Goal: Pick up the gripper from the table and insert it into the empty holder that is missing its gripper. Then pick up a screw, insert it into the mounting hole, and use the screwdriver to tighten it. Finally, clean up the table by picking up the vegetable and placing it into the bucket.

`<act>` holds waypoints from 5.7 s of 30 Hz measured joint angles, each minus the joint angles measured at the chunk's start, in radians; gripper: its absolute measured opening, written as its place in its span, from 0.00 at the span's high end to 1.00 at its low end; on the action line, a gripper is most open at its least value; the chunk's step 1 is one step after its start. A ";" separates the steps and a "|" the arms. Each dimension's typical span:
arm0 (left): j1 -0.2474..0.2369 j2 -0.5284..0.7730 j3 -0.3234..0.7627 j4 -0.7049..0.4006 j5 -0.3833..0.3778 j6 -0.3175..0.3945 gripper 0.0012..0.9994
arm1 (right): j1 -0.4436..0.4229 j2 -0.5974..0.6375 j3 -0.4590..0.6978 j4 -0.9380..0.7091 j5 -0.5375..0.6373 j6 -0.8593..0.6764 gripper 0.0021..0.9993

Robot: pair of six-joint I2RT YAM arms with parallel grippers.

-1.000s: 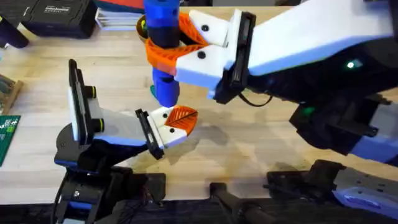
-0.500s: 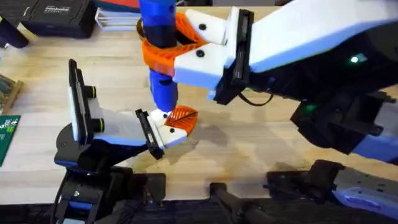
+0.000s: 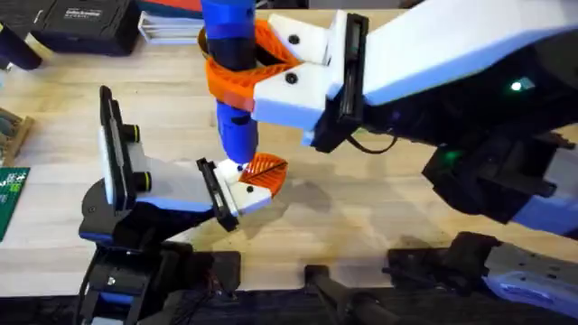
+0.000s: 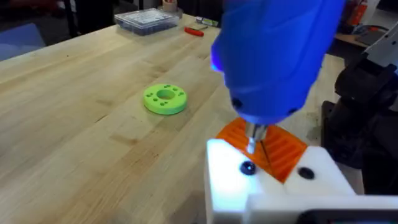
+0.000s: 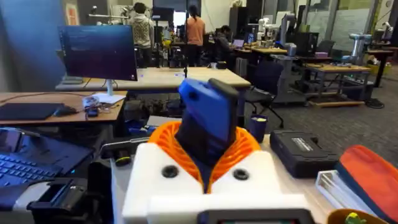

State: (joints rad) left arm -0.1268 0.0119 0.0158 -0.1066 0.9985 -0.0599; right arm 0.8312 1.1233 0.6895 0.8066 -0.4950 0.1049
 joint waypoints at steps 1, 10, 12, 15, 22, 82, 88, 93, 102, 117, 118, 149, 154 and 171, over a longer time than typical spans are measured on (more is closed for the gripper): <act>0.000 0.000 0.000 0.000 0.000 0.000 0.99 | 0.001 0.001 0.000 0.001 0.000 0.000 0.98; 0.000 0.000 0.000 0.000 0.000 0.000 0.99 | 0.007 0.029 0.000 0.025 0.000 0.005 0.98; 0.000 0.000 0.000 0.000 0.000 0.000 0.99 | 0.011 0.029 0.000 0.027 0.000 0.007 0.98; 0.000 0.000 0.000 0.000 0.000 0.000 0.99 | 0.015 0.029 0.000 0.027 0.000 0.008 0.98; 0.000 0.000 0.000 0.000 0.000 0.000 0.99 | 0.016 0.038 0.000 0.028 0.001 0.008 0.98; 0.000 0.000 0.000 0.000 0.000 0.000 0.99 | -0.542 0.165 0.060 -0.410 0.476 -0.943 0.98; 0.000 0.000 0.000 0.000 0.000 0.000 0.99 | -0.627 0.345 0.064 -0.465 0.583 -1.250 0.98; 0.000 0.000 0.000 0.000 0.000 0.000 0.99 | -0.631 0.480 0.064 -0.467 0.619 -1.359 0.98; 0.000 0.000 0.000 0.000 0.000 0.000 0.99 | -0.631 0.550 0.066 -0.466 0.646 -1.269 0.69; 0.000 0.000 0.000 0.000 0.000 0.000 0.99 | -0.615 0.432 0.097 -0.628 0.669 -0.995 0.01; 0.000 0.000 0.000 0.000 0.000 0.000 0.99 | -0.615 0.406 0.097 -0.640 0.673 -0.970 0.01; 0.000 0.328 0.507 -0.590 -0.662 -0.129 0.01 | -0.388 -0.211 0.097 -0.978 0.481 -0.489 0.01; 0.000 0.691 0.685 -0.649 -0.781 -0.139 0.01 | -0.388 -0.181 0.097 -0.979 0.478 -0.488 0.01; -0.003 1.336 0.752 -0.582 -0.805 -0.515 0.01 | -0.386 -0.170 0.097 -1.009 0.478 -0.441 0.01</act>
State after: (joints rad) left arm -0.1296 1.3479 0.7677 -0.6885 0.1938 -0.5744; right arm 0.4455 0.9529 0.7864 -0.2023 -0.0170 -0.3359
